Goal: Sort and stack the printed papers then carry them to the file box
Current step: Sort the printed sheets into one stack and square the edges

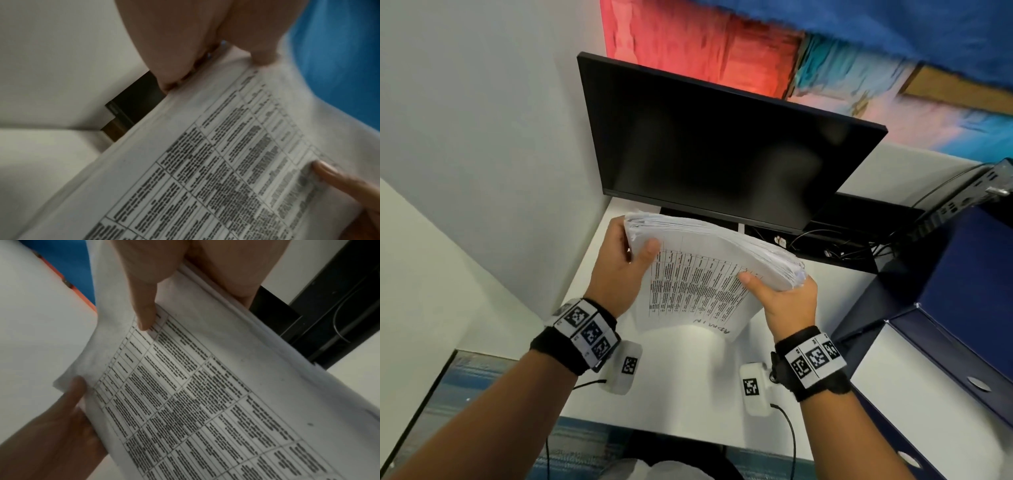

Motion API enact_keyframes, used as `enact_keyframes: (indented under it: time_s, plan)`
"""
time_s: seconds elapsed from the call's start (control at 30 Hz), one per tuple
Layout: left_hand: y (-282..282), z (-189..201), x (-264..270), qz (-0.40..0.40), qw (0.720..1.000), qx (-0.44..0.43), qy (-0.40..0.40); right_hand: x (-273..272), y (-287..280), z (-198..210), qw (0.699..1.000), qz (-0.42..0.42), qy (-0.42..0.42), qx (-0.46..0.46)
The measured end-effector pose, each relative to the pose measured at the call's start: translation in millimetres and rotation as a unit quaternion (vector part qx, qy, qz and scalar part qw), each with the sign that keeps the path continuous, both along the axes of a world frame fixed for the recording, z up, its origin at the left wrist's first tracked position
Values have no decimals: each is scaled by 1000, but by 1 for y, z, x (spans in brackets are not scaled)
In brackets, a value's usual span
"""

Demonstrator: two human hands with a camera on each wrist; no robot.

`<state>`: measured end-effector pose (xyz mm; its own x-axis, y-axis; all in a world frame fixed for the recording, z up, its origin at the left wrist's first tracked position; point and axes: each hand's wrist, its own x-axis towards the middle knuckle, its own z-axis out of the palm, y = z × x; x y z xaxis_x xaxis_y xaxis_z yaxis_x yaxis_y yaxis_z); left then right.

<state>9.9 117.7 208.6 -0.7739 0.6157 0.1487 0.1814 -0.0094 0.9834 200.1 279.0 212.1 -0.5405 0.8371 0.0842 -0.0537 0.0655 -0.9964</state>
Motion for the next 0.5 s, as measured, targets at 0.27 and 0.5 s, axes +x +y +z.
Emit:
enact_keyframes:
  time_s: [0.27, 0.5]
  plan:
    - [1, 18, 15, 23, 997, 70, 29, -5, 1, 2, 1000, 9, -12, 17]
    - [2, 13, -7, -76, 997, 18, -10, -6, 5, 4, 1000, 13, -7, 26]
